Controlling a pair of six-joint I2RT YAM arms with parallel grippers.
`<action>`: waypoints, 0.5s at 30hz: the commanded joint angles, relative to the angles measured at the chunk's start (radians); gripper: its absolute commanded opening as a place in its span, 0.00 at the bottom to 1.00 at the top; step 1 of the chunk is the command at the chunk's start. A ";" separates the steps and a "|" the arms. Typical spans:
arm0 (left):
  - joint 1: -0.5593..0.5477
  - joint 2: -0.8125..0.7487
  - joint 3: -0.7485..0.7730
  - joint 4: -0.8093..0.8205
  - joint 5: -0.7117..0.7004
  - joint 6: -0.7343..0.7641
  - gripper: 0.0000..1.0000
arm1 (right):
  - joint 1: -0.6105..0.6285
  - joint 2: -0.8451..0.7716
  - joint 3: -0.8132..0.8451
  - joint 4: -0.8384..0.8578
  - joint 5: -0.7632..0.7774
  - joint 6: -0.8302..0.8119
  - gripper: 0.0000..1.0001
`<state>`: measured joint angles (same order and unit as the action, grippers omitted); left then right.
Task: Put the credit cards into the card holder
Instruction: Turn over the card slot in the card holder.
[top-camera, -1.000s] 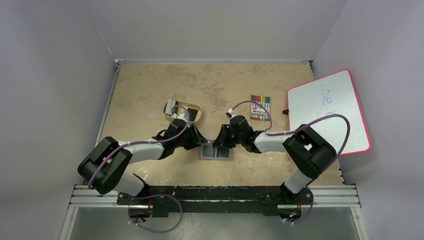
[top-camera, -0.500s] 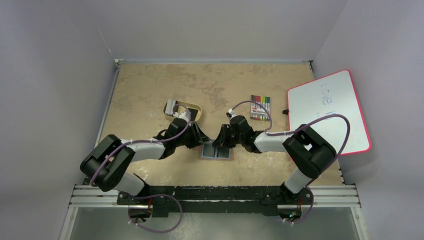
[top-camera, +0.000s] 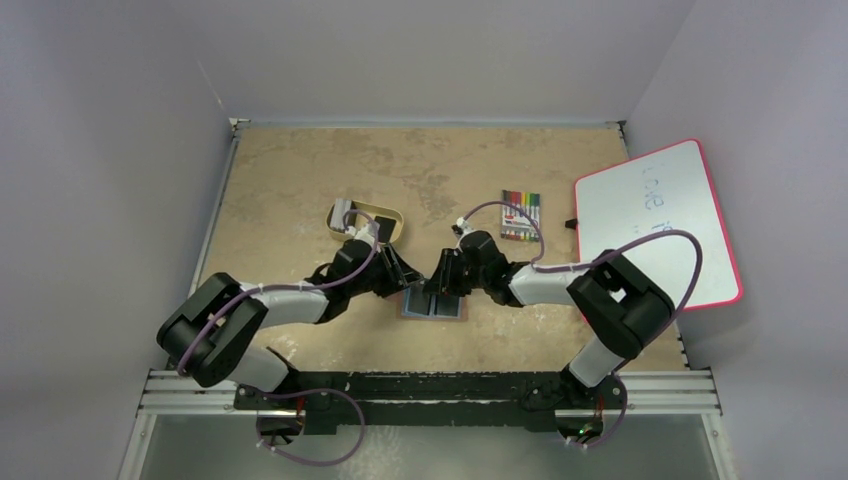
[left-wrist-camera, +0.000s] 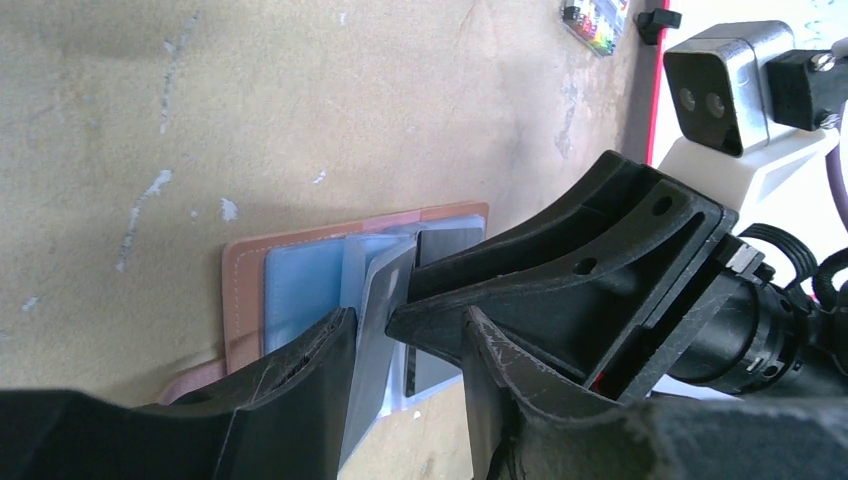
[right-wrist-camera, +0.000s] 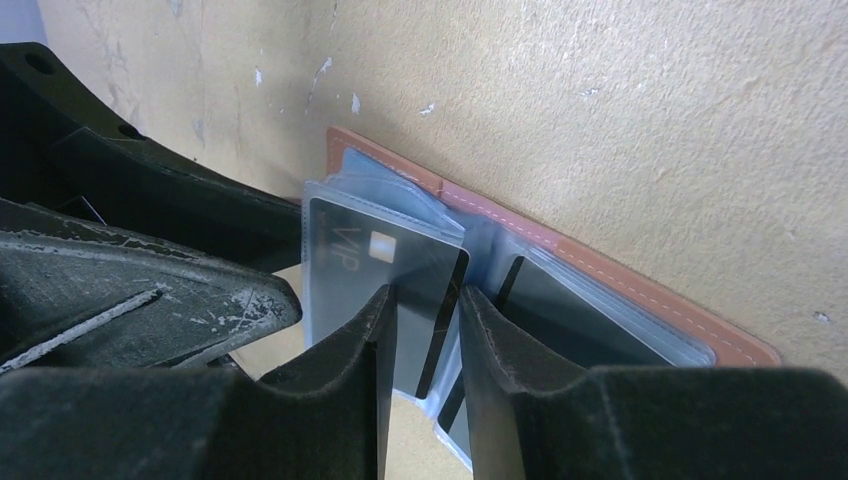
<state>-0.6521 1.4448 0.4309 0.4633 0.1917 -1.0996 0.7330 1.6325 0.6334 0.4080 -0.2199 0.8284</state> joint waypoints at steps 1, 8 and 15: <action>-0.021 -0.050 0.009 0.110 0.046 -0.042 0.41 | 0.006 -0.056 -0.002 -0.058 0.010 -0.031 0.33; -0.035 -0.069 0.019 0.109 0.047 -0.051 0.40 | 0.006 -0.115 -0.011 -0.082 0.045 -0.042 0.35; -0.047 -0.049 0.038 0.117 0.045 -0.053 0.40 | -0.002 -0.156 0.004 -0.173 0.123 -0.063 0.38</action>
<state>-0.6865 1.4010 0.4301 0.5121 0.2245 -1.1419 0.7330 1.5303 0.6300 0.3058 -0.1703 0.7948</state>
